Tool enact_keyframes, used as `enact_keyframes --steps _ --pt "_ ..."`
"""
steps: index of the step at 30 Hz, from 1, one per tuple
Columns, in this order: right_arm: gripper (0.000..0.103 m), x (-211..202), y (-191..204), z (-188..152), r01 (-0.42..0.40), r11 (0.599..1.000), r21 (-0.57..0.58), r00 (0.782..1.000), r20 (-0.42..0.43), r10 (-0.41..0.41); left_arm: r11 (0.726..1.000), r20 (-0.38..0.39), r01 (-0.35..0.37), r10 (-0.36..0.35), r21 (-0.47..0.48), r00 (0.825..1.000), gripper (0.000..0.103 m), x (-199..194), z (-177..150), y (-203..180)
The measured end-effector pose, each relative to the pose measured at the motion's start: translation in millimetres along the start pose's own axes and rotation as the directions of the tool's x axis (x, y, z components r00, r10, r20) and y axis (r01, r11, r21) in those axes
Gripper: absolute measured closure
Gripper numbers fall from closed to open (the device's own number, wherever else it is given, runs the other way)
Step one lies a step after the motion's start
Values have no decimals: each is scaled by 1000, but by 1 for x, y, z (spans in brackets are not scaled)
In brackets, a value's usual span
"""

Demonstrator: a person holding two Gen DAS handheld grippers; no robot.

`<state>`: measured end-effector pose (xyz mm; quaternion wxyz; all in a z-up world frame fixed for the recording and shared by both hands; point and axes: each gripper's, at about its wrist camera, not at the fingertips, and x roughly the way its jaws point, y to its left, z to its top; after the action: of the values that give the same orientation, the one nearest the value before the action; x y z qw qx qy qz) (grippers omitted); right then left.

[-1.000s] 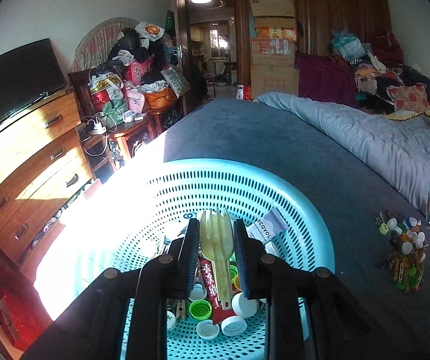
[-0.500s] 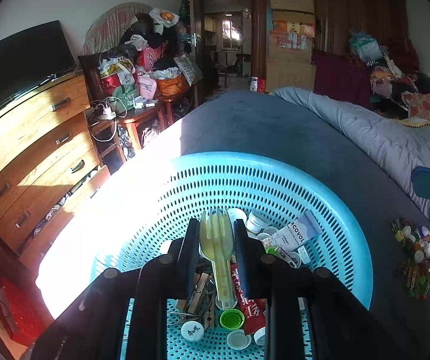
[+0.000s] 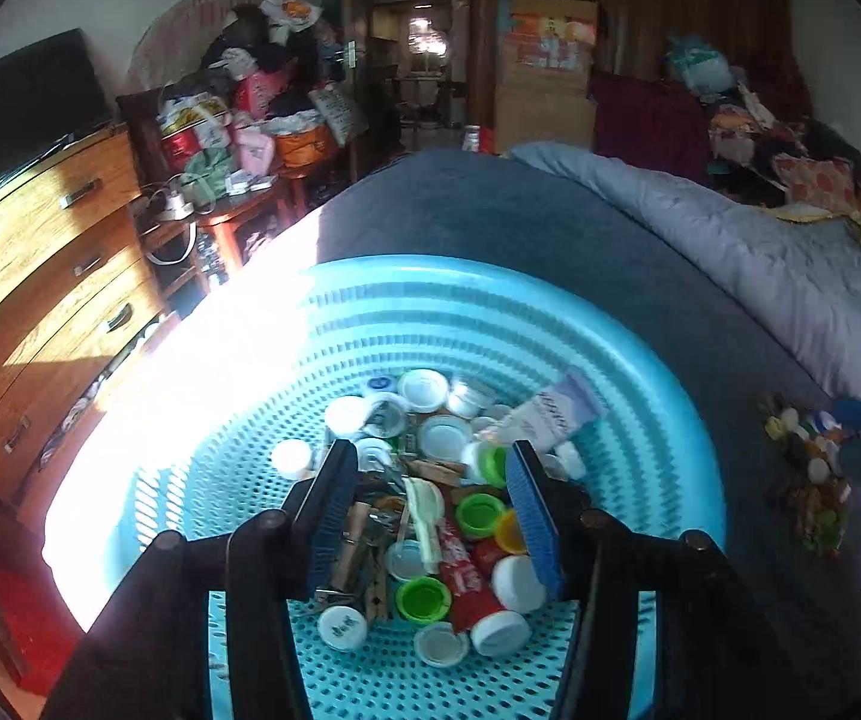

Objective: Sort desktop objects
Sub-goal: 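Carry the fork and clothespin over the basket and open both grippers, then grasp a metal clothespin with the left gripper while the right grasps a flat metal clip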

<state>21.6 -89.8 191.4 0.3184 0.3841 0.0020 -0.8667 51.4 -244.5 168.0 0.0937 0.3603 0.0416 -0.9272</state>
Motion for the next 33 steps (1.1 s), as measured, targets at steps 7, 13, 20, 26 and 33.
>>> enact_keyframes --steps 7,13,20,26,33 --pt "24 -30 -102 -153 190 958 214 969 -199 -148 937 -26 274 -275 218 961 47 -43 -49 -122" --pt "24 -77 -144 -224 249 915 317 958 -221 -184 948 -156 145 -103 282 982 46 39 -93 -187" --pt "24 -97 -162 -239 211 915 345 970 -186 -154 914 -133 -120 184 387 974 46 122 -93 -241" --pt "24 -97 -164 -237 192 919 343 973 -190 -133 923 -125 -244 291 298 948 36 158 -70 -256" --pt "24 -99 -163 -243 188 915 357 976 -175 -132 953 -160 -267 288 141 944 17 178 -65 -243"
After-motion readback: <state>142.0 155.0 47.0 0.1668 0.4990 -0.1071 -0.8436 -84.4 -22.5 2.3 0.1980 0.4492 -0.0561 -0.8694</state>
